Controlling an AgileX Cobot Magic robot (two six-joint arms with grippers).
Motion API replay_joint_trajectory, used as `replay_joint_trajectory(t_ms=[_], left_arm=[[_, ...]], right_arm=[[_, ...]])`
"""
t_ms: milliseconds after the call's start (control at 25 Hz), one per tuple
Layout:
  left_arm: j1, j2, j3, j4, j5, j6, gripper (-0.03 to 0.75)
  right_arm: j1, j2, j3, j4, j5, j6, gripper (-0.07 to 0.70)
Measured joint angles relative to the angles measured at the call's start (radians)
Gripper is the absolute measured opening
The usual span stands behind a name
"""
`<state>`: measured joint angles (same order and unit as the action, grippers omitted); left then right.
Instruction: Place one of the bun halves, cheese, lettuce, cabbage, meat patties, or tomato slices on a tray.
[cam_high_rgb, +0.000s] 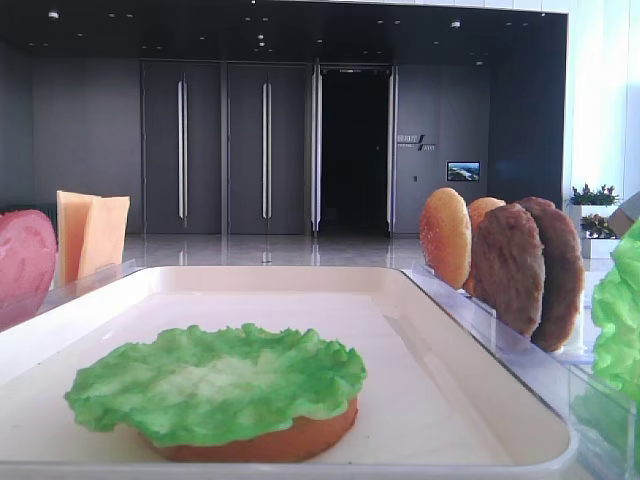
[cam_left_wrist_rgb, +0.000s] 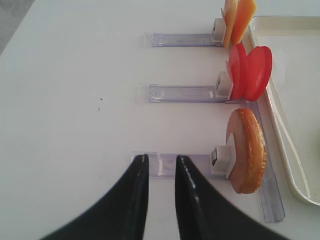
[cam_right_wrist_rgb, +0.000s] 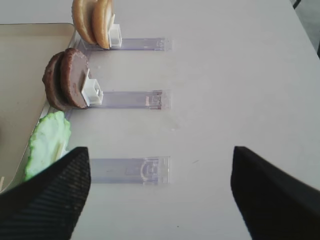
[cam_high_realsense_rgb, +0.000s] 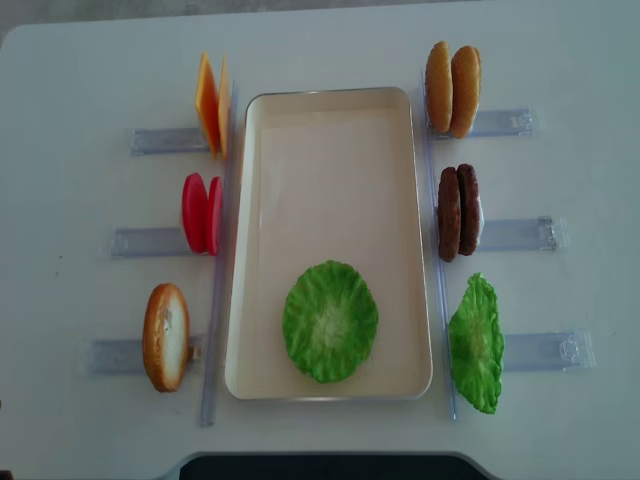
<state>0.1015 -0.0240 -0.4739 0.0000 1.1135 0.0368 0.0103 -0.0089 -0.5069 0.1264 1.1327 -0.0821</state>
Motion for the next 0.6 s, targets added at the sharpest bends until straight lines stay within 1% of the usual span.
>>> replay_joint_trajectory(t_ms=[600], left_arm=[[0.0, 0.0, 0.0, 0.0, 0.0, 0.0, 0.14]], right_arm=[[0.0, 0.0, 0.0, 0.001, 0.0, 0.0, 0.548]])
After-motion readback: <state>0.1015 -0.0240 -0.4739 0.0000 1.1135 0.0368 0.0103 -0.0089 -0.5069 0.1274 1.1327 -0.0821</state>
